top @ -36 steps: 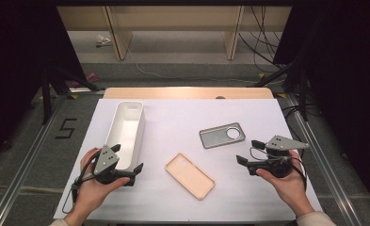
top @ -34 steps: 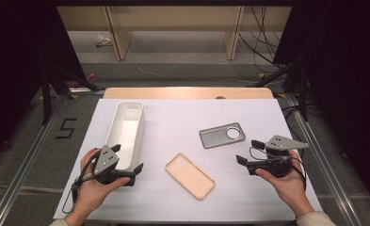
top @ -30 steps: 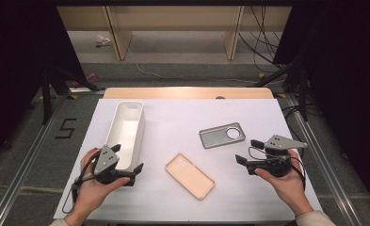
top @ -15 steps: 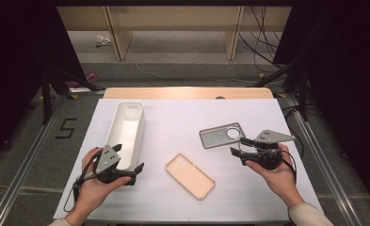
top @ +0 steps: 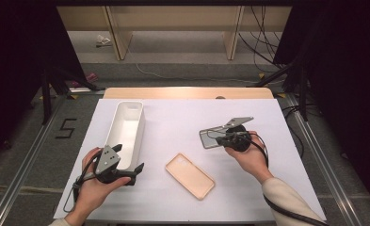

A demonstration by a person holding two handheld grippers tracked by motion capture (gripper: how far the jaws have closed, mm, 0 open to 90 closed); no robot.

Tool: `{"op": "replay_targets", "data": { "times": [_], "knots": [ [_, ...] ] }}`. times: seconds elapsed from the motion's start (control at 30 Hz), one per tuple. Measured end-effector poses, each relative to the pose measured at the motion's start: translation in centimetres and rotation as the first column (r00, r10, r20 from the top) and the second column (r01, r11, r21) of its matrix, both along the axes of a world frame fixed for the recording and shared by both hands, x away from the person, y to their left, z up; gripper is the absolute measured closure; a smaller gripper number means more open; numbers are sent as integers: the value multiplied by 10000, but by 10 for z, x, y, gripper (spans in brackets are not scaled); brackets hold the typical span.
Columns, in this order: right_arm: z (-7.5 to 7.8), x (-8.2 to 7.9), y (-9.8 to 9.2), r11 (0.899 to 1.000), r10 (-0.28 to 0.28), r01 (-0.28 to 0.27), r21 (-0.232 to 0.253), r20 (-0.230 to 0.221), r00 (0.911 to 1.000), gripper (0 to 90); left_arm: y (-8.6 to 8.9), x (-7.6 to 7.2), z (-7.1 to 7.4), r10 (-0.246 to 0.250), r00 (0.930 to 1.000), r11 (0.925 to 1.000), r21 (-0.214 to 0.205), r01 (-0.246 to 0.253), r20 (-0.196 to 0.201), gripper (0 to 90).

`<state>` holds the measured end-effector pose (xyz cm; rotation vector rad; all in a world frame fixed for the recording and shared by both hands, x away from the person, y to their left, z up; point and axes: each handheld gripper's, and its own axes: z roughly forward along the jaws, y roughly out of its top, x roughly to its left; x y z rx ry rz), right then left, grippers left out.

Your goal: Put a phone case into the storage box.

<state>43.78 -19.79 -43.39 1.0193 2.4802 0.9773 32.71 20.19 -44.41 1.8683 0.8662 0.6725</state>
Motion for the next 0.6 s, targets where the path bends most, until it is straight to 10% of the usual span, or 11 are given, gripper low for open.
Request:
{"op": "replay_targets", "data": {
  "times": [0.6],
  "knots": [
    [-31,36,34,9890,-669,489,-1396,-1277,9895,900,1,-1,0,-5,10000,10000,29,5,20,16]
  ]
}}
